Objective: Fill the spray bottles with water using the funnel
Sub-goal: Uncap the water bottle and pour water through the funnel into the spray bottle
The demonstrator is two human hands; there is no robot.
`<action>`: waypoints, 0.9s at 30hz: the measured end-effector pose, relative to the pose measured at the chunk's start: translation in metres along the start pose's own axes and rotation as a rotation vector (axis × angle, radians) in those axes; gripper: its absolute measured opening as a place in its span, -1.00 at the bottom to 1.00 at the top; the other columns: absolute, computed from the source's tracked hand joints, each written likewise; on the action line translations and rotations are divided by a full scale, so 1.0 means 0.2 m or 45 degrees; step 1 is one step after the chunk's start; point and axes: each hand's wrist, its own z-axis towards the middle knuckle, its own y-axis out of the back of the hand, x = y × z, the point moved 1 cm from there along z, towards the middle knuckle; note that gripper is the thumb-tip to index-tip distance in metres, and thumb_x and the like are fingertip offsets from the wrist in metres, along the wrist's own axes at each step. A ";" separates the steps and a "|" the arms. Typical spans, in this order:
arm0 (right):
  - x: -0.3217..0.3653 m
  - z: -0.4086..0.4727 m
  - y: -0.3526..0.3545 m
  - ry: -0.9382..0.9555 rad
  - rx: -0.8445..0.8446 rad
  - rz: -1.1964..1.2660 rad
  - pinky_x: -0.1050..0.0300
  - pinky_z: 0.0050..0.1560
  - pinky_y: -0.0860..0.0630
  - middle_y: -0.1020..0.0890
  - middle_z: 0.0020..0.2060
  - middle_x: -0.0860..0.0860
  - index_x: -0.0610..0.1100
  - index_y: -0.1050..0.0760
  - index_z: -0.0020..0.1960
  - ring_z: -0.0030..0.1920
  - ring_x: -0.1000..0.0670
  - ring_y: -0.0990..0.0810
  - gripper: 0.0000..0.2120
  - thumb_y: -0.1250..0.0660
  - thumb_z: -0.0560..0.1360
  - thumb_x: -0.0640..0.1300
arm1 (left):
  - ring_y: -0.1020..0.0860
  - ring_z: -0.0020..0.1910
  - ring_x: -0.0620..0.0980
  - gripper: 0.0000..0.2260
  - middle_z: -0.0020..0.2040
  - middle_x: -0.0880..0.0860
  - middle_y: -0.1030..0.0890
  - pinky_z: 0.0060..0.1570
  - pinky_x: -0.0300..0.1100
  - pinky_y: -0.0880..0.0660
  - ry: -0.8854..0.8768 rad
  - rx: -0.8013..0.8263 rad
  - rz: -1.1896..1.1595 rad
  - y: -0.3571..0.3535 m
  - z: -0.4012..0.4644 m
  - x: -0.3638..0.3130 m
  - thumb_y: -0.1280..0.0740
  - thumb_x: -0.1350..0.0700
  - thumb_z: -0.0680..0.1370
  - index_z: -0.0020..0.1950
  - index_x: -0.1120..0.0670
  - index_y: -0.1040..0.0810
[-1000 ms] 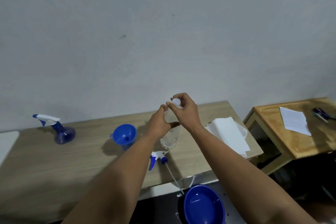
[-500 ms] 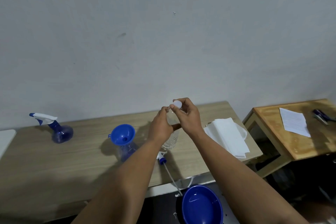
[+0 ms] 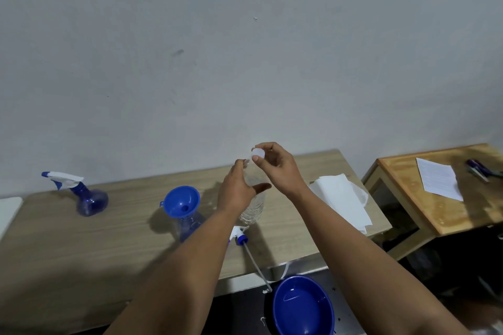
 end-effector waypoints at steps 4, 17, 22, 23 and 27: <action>0.00 0.02 0.01 -0.039 -0.060 -0.063 -0.27 0.12 -0.64 -0.73 -0.07 -0.20 -0.09 -0.53 0.05 -0.04 -0.22 -0.72 -0.63 -0.63 0.43 0.04 | -0.51 0.33 -0.03 -0.19 0.39 -0.12 -0.50 0.17 -0.03 -0.53 0.008 0.013 0.011 -0.01 0.01 0.01 -0.56 -0.36 0.26 0.37 -0.09 -0.32; 0.03 0.06 0.07 -0.051 0.102 -0.112 -0.10 0.10 -0.61 -0.72 0.00 -0.21 -0.18 -0.62 0.14 -0.08 -0.03 -0.61 -0.78 -0.55 0.53 -0.19 | -0.49 0.36 -0.04 -0.20 0.40 -0.14 -0.49 0.18 -0.07 -0.50 -0.018 0.001 -0.008 -0.02 0.03 0.03 -0.58 -0.32 0.26 0.37 -0.09 -0.33; 0.05 0.04 0.07 -0.106 0.071 -0.136 0.04 0.10 -0.66 -0.77 -0.05 -0.04 -0.07 -0.58 0.15 -0.04 -0.02 -0.72 -0.60 -0.66 0.41 -0.07 | -0.52 0.31 -0.01 -0.25 0.36 -0.09 -0.53 0.07 -0.12 -0.48 0.004 0.007 0.007 -0.03 0.02 0.01 -0.58 -0.30 0.28 0.33 -0.09 -0.34; 0.05 0.04 0.07 -0.099 0.032 -0.149 -0.01 0.10 -0.67 -0.77 -0.06 -0.07 -0.10 -0.58 0.11 -0.03 -0.05 -0.73 -0.61 -0.66 0.40 -0.06 | -0.52 0.32 -0.01 -0.24 0.36 -0.09 -0.53 0.08 -0.11 -0.49 0.003 0.008 0.005 -0.03 0.02 0.01 -0.58 -0.31 0.27 0.33 -0.10 -0.34; 0.05 0.05 0.06 -0.084 0.148 -0.150 -0.01 0.19 -0.62 -0.73 0.02 -0.03 -0.13 -0.60 0.24 0.00 0.03 -0.67 -0.67 -0.54 0.51 -0.18 | -0.50 0.34 -0.05 -0.21 0.39 -0.12 -0.51 0.14 -0.10 -0.50 0.001 -0.003 -0.025 -0.03 0.02 0.02 -0.57 -0.33 0.26 0.35 -0.10 -0.33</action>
